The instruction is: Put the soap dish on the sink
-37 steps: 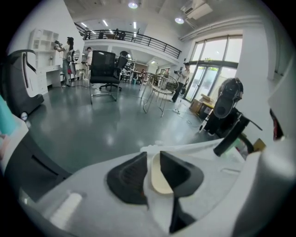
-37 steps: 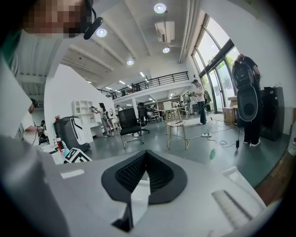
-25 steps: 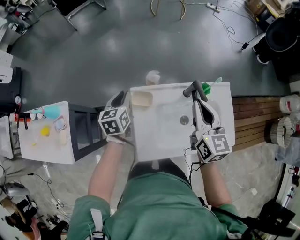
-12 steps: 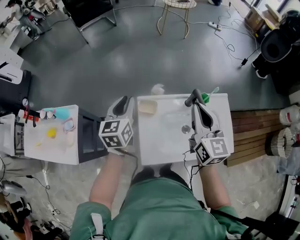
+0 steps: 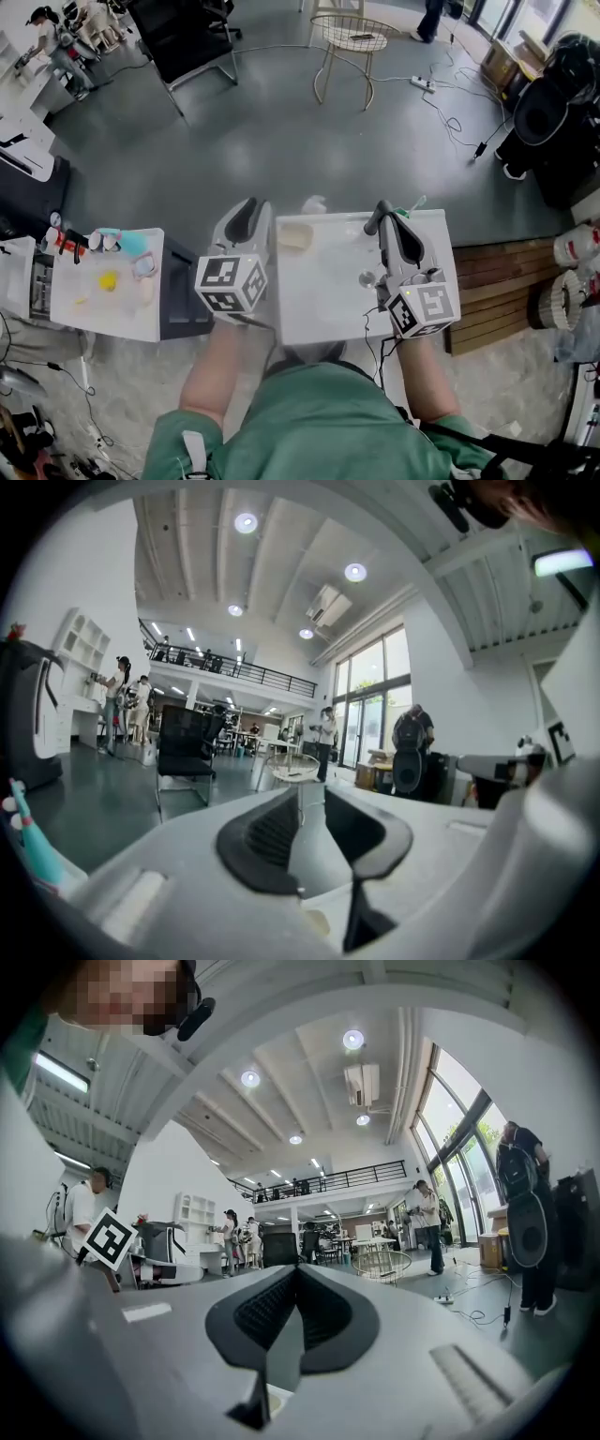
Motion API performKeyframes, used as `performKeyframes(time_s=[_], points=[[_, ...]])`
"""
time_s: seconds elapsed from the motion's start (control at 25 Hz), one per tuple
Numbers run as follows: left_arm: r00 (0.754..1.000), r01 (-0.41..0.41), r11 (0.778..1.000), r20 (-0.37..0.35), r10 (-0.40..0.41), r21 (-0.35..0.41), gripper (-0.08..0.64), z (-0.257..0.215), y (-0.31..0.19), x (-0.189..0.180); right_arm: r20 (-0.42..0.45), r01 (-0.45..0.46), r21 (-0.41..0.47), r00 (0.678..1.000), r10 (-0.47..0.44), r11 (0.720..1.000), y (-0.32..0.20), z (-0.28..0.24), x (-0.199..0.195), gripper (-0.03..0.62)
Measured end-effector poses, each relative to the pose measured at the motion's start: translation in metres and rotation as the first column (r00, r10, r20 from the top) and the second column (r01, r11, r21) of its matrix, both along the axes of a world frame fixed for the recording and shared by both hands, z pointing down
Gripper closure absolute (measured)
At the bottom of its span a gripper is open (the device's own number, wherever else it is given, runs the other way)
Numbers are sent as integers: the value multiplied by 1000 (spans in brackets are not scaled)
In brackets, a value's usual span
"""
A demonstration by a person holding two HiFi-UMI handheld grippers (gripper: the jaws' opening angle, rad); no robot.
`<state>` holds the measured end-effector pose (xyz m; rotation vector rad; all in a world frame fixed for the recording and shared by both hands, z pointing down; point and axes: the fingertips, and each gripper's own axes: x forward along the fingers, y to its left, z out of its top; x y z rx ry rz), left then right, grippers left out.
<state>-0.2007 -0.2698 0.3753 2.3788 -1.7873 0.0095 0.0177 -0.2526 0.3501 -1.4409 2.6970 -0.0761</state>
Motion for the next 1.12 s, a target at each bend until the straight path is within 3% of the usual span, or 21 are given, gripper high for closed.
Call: performKeyframes(time_s=[0.52, 1.12], points=[[991, -29, 986, 132, 7, 165, 472, -72, 13, 19, 31, -10, 108, 999, 6, 994, 1, -53, 9, 595], [992, -17, 980, 123, -8, 199, 472, -85, 18, 22, 23, 9, 143, 1000, -13, 990, -6, -61, 10, 595]])
